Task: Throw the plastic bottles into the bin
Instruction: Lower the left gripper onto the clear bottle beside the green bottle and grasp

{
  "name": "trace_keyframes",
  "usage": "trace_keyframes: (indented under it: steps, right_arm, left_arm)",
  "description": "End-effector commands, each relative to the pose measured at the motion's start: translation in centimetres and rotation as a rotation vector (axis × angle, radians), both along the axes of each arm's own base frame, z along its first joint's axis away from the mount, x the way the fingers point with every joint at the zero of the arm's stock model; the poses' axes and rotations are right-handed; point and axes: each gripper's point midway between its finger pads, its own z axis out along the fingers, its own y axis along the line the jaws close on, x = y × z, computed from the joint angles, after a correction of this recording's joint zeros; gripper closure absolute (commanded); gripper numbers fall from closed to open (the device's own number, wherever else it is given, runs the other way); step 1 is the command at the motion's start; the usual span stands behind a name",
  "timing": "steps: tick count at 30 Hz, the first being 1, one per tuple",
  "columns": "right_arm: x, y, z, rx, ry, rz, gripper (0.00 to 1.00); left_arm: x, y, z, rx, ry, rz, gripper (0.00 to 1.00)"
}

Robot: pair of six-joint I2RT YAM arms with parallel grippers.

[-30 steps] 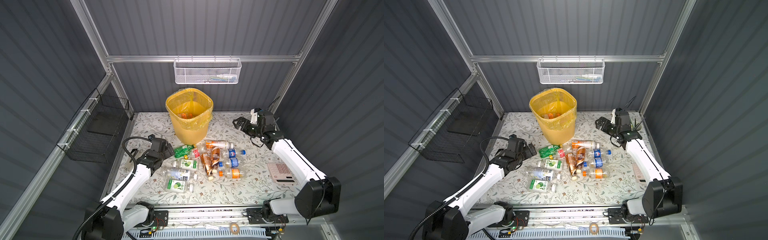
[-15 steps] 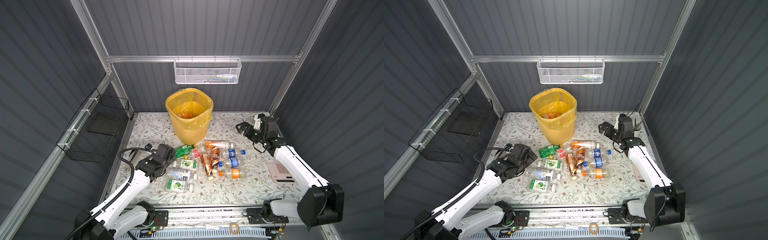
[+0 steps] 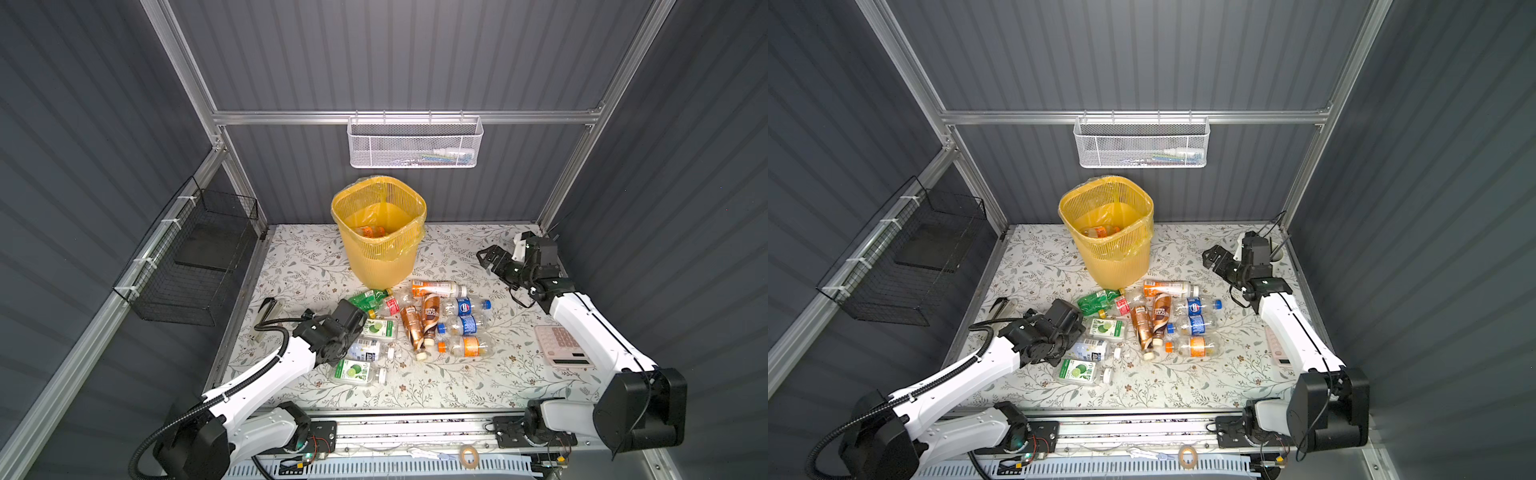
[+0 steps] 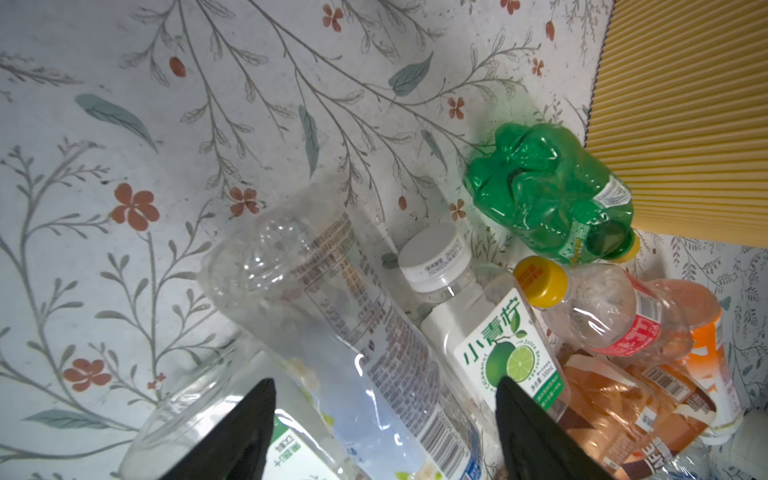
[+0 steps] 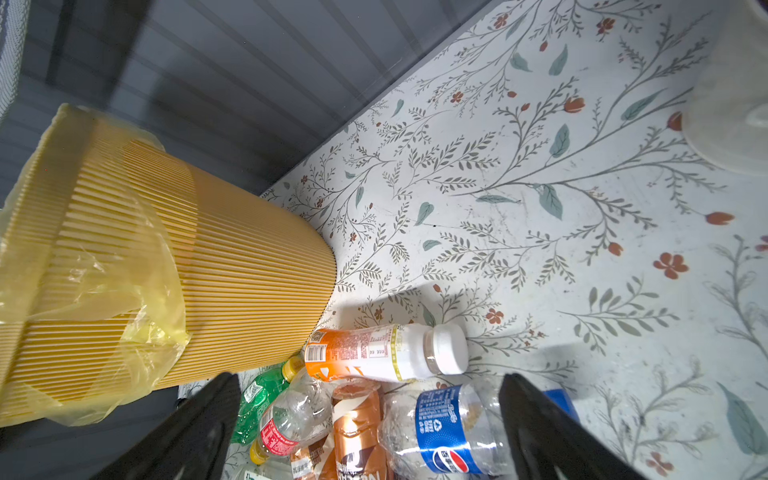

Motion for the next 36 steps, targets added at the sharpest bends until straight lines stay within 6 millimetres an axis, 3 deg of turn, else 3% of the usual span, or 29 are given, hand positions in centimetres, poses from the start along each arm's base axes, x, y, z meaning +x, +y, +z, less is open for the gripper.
trace_keyframes:
  steps: [1,13,36]
  right_arm:
    - [-0.4,-0.4,-0.2,0.016,0.008,-0.011,0.01]
    - [-0.4,-1.4,-0.6,0.041,0.026,-0.042,0.01]
    - [-0.9,-2.3,-1.4,0.054,0.051,-0.074,0.01]
  left_arm:
    - [-0.1,-0.5,-0.9,-0.013,0.018,0.008,0.20]
    - [-0.3,-0.5,-2.6,0.044,0.086,-0.013,0.25]
    - [-0.6,0.3,-5.3,0.087,0.118,0.013,0.24]
